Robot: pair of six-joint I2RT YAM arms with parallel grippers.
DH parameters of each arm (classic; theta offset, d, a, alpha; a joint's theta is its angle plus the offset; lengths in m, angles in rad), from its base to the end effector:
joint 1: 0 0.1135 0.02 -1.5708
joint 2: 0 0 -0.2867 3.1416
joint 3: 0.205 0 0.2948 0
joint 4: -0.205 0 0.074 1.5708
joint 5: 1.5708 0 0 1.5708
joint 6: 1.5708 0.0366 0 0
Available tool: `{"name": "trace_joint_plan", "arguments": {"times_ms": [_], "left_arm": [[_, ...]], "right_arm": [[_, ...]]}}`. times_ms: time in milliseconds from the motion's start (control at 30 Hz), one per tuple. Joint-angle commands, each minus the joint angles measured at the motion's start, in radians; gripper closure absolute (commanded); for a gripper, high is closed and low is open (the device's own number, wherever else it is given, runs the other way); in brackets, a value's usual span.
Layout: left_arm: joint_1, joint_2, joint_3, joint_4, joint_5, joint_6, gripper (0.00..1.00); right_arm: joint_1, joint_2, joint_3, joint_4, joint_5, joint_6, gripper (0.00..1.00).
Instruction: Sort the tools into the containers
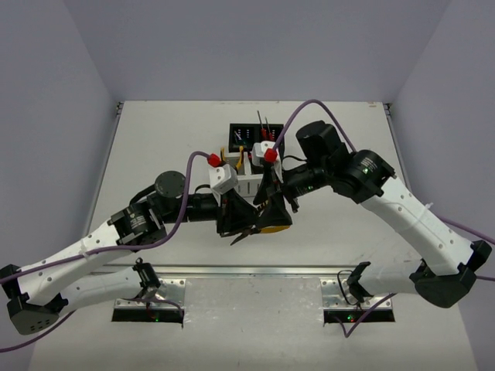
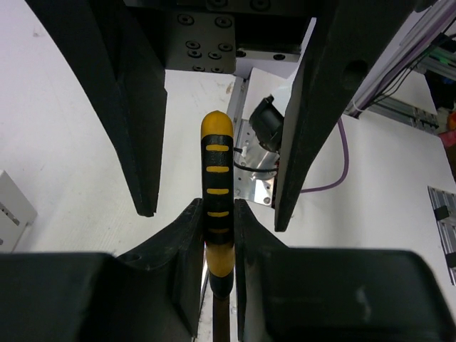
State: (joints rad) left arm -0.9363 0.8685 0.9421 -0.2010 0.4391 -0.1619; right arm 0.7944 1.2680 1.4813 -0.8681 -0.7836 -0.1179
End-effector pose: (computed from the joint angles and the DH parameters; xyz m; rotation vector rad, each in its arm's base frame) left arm 0.1205 -0.1900 0.3998 1.0068 1.5330 -1.1692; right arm 0.1800 0.2201 0.4461 -1.3912 1.8035 1.2350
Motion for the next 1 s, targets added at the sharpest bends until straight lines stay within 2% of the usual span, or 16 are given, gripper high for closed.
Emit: {"name": "trace_joint_plan", "arguments": {"times_ms": [0,67,167,333,400,467,600,633,700,767,800,833,900,967], "left_arm": [[-0.009,-0.008,0.012,0.115,-0.041,-0.007,1.00],[-0.009,0.000,0.016,0.112,-0.063,-0.005,1.00],[-0.009,-0.005,0.004,0.120,-0.097,-0.006,1.00],[-0.009,-0.030,-0.024,0.161,-0.234,-0.020,1.00],[-0.009,-0.032,-0.026,0.176,-0.294,-0.035,1.00],[-0.009,-0.005,-0.012,0.176,-0.471,-0.064,1.00],[-0.009,0.019,0.016,0.200,-0.604,-0.114,1.00],[-0.009,0.012,0.005,0.247,-0.614,-0.127,1.00],[-0.009,-0.013,-0.041,0.333,-0.673,-0.165,1.00],[-0.009,-0.046,-0.077,0.383,-0.773,-0.198,1.00],[-0.008,-0.052,-0.078,0.385,-0.808,-0.201,1.00],[-0.007,-0.056,-0.083,0.391,-0.847,-0.211,1.00],[-0.007,-0.058,-0.077,0.396,-0.846,-0.211,1.00],[-0.007,-0.071,-0.086,0.421,-0.830,-0.227,1.00]], "right_arm": [[0.002,-0.021,0.003,0.089,0.192,0.067,0.23],[-0.005,-0.037,0.025,0.097,0.386,0.128,0.15],[-0.011,-0.072,0.053,0.106,0.471,0.236,0.01],[-0.014,-0.162,0.043,0.155,0.616,0.414,0.01],[-0.012,-0.194,0.026,0.160,0.743,0.485,0.01],[-0.012,-0.266,-0.008,0.167,0.917,0.531,0.01],[-0.012,-0.343,-0.118,0.167,1.269,0.602,0.01],[-0.013,-0.350,-0.153,0.176,1.285,0.627,0.04],[-0.012,-0.391,-0.248,0.228,1.284,0.671,0.19],[-0.012,-0.436,-0.335,0.315,1.270,0.669,0.41],[-0.012,-0.440,-0.344,0.334,1.276,0.663,0.54],[-0.012,-0.434,-0.380,0.340,1.306,0.658,0.73],[-0.012,-0.406,-0.404,0.342,1.290,0.665,1.00],[-0.012,-0.360,-0.424,0.373,1.228,0.697,1.00]]}}
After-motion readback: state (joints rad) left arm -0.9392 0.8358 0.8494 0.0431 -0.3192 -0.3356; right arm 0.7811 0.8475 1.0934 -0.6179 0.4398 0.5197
